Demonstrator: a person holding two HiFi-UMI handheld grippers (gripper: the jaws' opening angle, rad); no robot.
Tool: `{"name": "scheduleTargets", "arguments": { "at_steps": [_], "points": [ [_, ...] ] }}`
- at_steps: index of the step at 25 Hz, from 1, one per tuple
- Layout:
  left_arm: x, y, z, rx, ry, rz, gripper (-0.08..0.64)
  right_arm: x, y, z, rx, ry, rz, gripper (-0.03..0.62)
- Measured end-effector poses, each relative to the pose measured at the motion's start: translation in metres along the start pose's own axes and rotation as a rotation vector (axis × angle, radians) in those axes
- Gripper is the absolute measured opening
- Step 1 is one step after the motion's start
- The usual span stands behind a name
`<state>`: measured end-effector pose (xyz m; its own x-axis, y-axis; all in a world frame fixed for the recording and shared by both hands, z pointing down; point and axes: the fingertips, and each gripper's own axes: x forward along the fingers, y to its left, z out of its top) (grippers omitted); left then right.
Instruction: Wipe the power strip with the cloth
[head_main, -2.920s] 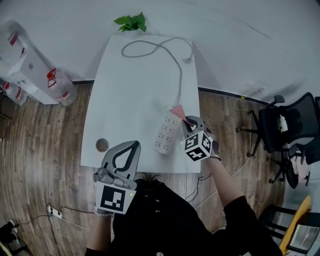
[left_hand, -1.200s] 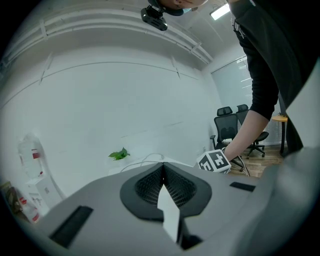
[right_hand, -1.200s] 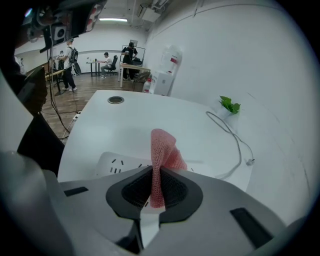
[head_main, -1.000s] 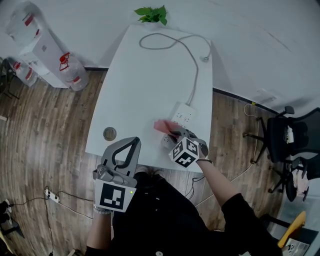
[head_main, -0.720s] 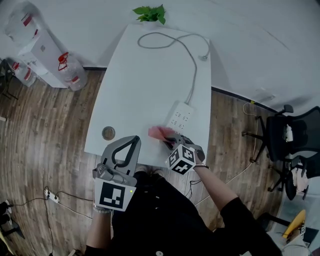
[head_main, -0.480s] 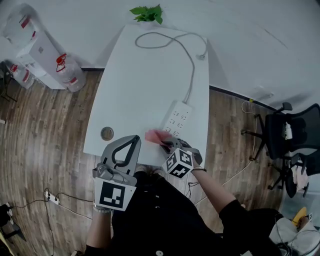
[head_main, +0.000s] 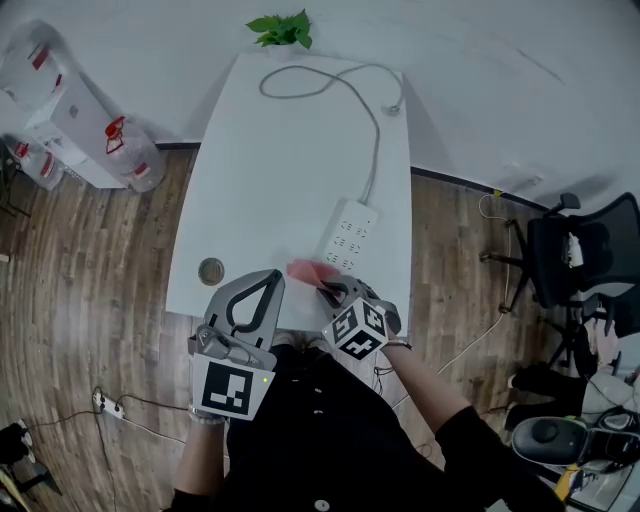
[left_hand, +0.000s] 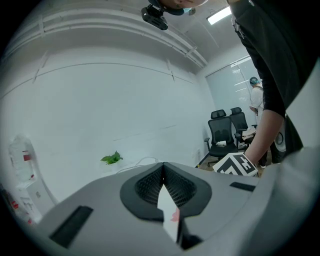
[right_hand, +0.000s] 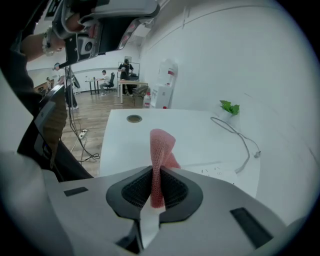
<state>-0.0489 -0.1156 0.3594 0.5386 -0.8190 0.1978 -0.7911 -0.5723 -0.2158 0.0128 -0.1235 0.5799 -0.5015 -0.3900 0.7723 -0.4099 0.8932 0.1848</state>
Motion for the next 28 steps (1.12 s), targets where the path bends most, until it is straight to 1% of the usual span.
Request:
{"name": "scheduleTargets", "arguments": {
  "at_steps": [5, 10, 15, 20, 24, 28],
  "points": [
    [0.007, -0.005, 0.007, 0.007, -0.025, -0.033, 0.014, -0.023, -0.027, 0.016, 0.099, -0.07, -0.099, 0.06],
    [0.018, -0.011, 0.015, 0.023, -0.045, -0.081, 0.014, -0.059, -0.059, 0.026, 0.154, -0.144, -0.244, 0.06],
    [0.029, -0.017, 0.025, 0.048, -0.064, -0.125, 0.014, -0.099, -0.08, 0.026, 0.23, -0.195, -0.347, 0.06],
    [0.037, -0.025, 0.041, 0.066, -0.093, -0.159, 0.014, -0.143, -0.096, 0.02, 0.339, -0.264, -0.442, 0.06],
    [0.04, -0.031, 0.048, 0.081, -0.113, -0.19, 0.014, -0.174, -0.1, 0.022, 0.342, -0.297, -0.518, 0.06],
    [0.043, -0.037, 0.048, 0.082, -0.11, -0.211, 0.014, -0.194, -0.098, 0.023, 0.338, -0.308, -0.554, 0.06]
  ]
}}
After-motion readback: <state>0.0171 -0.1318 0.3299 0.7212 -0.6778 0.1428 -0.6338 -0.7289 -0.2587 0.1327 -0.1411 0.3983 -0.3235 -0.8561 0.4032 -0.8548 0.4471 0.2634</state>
